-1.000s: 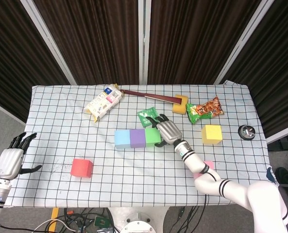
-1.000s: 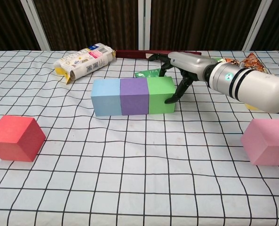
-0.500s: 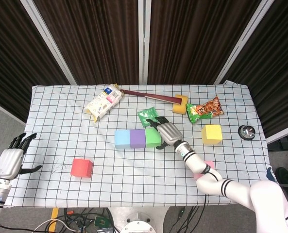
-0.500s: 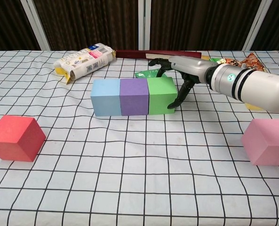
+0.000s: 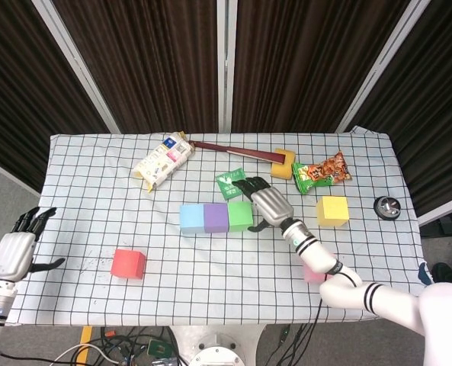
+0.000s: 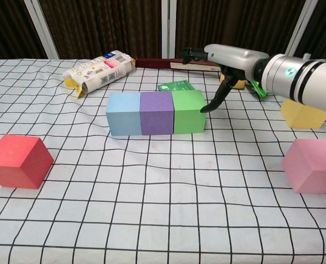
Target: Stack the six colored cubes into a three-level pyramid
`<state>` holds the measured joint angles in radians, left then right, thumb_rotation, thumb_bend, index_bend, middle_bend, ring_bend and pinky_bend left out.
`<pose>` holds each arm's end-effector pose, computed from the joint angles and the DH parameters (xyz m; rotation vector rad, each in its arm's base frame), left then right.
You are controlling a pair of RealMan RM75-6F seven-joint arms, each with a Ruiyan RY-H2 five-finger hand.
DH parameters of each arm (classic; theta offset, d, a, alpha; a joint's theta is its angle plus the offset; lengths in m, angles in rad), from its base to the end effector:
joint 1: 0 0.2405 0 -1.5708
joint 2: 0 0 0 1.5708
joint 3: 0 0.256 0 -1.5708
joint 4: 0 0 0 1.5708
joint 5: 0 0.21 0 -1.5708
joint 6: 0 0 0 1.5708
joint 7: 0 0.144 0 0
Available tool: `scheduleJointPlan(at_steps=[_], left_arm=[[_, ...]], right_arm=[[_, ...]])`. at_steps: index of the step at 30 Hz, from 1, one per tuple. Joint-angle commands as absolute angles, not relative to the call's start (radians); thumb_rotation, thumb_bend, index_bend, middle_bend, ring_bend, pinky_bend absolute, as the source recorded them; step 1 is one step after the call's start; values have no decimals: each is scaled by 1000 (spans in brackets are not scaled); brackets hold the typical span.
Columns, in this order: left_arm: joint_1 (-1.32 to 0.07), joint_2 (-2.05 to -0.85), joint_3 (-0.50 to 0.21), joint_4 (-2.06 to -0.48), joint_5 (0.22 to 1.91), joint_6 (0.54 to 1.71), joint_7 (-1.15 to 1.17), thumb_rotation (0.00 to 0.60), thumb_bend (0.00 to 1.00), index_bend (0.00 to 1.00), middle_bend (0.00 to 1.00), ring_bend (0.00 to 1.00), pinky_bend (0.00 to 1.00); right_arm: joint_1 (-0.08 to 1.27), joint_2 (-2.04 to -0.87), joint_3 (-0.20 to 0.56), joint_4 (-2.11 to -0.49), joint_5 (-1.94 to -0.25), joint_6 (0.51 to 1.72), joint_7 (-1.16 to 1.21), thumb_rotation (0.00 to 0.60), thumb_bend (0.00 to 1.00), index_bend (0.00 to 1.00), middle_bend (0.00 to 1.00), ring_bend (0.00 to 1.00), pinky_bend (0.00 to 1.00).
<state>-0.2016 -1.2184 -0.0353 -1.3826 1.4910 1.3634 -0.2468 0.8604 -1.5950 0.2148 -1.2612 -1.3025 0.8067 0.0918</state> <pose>-0.3342 0.2200 0.1339 -1.4441 -1.0308 -0.9787 -0.1209 -0.3844 -0.0271 1.9605 -1.0826 1.1028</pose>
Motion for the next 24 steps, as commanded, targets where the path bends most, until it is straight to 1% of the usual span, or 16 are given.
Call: scheduleJointPlan(at_steps=[1, 7, 11, 14, 17, 24], left_arm=[[-201, -1214, -40, -1388, 1489, 1368, -244, 600, 25, 79, 138, 13, 93], [-200, -1204, -34, -1412, 1504, 1375, -239, 600, 25, 80, 138, 13, 93], [-220, -1173, 13, -1445, 1587, 1350, -291, 600, 26, 79, 137, 13, 93], [-244, -1167, 54, -1452, 1660, 1320, -257, 600, 16, 77, 136, 13, 98], [-265, -1189, 75, -1461, 1697, 1290, -211, 600, 8, 74, 135, 13, 98], [-316, -1237, 82, -1451, 1705, 1222, -252, 600, 8, 73, 143, 13, 98]], right_arm=[[818, -1483, 239, -1399, -1300, 886, 50, 600, 0, 0, 59, 0, 0], [761, -1341, 261, -1565, -1276, 960, 5, 600, 0, 0, 71, 0, 0], [718, -1274, 262, -1632, -1270, 1016, -19, 600, 0, 0, 71, 0, 0], [693, -1236, 261, -1660, -1267, 1037, -2, 600, 0, 0, 71, 0, 0], [672, -1209, 257, -1670, -1273, 1052, 18, 600, 0, 0, 70, 0, 0], [637, -1185, 248, -1655, -1324, 1097, 91, 600, 0, 0, 69, 0, 0]])
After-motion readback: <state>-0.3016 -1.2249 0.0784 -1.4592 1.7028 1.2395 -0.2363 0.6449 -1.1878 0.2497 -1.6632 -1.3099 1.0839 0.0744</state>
